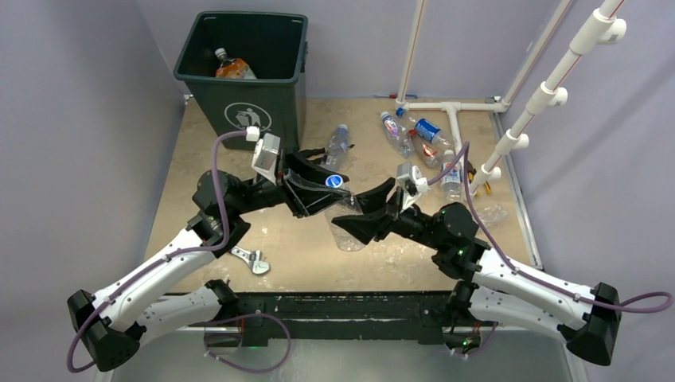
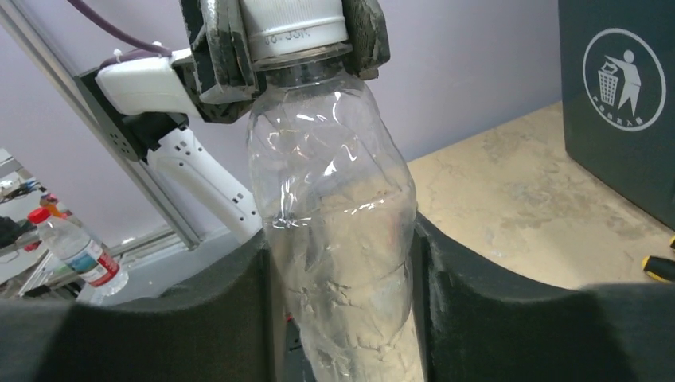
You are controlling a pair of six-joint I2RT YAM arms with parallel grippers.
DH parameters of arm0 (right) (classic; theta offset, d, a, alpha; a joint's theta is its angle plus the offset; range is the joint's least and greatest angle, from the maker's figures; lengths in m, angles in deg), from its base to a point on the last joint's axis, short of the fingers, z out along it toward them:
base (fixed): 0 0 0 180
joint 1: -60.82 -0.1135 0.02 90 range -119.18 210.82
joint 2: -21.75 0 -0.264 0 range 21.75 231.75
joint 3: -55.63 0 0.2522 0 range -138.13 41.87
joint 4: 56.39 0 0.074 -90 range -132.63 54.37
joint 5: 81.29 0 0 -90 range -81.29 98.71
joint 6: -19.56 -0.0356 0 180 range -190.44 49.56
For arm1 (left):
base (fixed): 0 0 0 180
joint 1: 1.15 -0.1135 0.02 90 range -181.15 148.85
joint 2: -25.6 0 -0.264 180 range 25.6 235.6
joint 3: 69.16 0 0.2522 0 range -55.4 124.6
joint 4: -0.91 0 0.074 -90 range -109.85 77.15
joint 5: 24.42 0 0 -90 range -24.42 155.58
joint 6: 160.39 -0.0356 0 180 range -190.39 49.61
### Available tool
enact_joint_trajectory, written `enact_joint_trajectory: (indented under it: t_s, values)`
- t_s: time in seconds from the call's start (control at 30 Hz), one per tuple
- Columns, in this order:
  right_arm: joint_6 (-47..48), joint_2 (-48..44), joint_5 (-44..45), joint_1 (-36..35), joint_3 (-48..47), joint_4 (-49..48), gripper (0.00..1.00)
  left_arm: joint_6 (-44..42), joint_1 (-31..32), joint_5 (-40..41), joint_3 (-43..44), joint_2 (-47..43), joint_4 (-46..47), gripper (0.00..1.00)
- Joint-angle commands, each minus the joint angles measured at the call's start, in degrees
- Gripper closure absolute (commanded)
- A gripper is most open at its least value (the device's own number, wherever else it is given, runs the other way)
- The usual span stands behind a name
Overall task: Put the plastic bottles in the bin
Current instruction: Pick up the plastic bottle at the center of the board, then place the plastic bottle in the trash bin.
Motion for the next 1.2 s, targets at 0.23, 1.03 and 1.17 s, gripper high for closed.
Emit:
enact_joint_trajectory:
  t_s: [0.23,1.03,1.17]
  values:
    - [-1.8,-10.9,0.6,-0.1,-0.5,8.5,0.01,-13.8,0.1,28.6,8.7,-7.1,-11.7,1.00]
    - [-8.4,-14.7,1.9,0.0,13.5,7.8,0.01,-26.2,-28.3,62.6,49.1,32.7,-0.4,1.00]
    - [-11.8,-16.3,1.0,-0.1,18.5,2.0,0.01,-22.2,-33.5,62.6,47.7,36.3,5.8,1.00]
